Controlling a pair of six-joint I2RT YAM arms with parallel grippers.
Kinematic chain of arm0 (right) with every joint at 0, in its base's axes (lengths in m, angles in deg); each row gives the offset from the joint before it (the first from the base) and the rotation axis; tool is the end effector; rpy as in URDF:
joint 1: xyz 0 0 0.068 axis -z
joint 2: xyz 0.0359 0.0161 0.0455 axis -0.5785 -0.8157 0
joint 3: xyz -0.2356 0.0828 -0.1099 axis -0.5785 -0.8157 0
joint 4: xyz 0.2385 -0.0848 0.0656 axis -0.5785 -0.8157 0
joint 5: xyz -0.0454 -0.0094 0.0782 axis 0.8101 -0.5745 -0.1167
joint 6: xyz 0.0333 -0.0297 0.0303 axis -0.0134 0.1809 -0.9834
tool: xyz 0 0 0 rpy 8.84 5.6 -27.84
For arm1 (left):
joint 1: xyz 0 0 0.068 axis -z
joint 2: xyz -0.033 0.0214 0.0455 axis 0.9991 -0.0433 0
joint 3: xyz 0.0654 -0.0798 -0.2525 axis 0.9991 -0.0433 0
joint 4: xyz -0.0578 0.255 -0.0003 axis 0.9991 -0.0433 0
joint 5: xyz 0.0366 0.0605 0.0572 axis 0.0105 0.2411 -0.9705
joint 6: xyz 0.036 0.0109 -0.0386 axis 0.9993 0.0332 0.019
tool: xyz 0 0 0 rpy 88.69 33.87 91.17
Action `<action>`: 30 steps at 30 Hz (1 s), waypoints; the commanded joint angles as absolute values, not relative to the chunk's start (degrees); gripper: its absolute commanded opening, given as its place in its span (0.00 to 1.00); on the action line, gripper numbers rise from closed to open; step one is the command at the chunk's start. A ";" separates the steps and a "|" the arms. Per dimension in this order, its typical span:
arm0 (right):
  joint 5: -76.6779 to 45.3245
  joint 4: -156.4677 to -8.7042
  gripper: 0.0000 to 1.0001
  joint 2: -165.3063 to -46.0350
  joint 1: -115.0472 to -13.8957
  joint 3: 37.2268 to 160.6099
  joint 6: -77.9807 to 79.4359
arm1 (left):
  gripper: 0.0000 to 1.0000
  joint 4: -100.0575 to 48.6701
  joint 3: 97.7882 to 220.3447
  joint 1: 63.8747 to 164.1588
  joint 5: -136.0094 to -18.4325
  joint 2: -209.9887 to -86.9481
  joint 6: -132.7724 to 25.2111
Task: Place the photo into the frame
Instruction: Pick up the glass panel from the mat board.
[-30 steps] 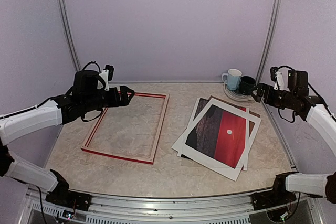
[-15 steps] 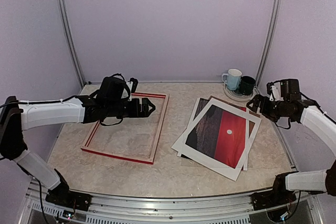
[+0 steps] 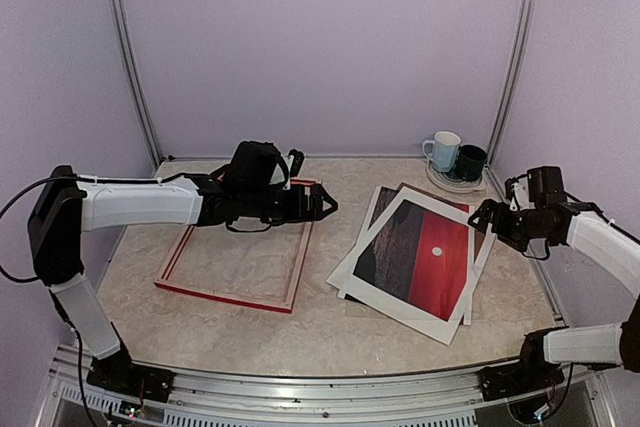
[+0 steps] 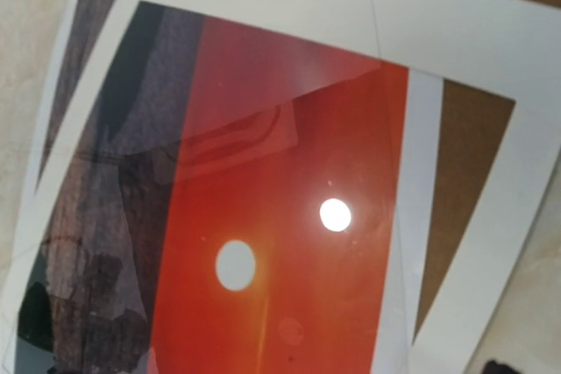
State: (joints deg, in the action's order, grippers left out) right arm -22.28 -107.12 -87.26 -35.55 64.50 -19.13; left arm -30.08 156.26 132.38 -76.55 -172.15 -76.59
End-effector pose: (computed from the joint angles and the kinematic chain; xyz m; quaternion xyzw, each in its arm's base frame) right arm 0.2233 0.0096 0.2355 0.1664 0.9079 0.1974 0.3302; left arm 0.2773 -0.2839 0.2470 0.1172 0.8649 -0.3607 0.3288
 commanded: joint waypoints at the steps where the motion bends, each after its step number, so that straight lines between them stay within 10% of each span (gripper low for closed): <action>1: -21.85 -106.53 0.99 -87.13 -34.76 62.47 -19.32 | 0.99 -32.45 160.22 134.03 -74.90 -176.27 -77.40; 30: -28.44 -101.74 0.99 -82.59 -34.77 46.22 -27.73 | 0.99 -29.19 168.00 143.79 -68.83 -190.35 -77.36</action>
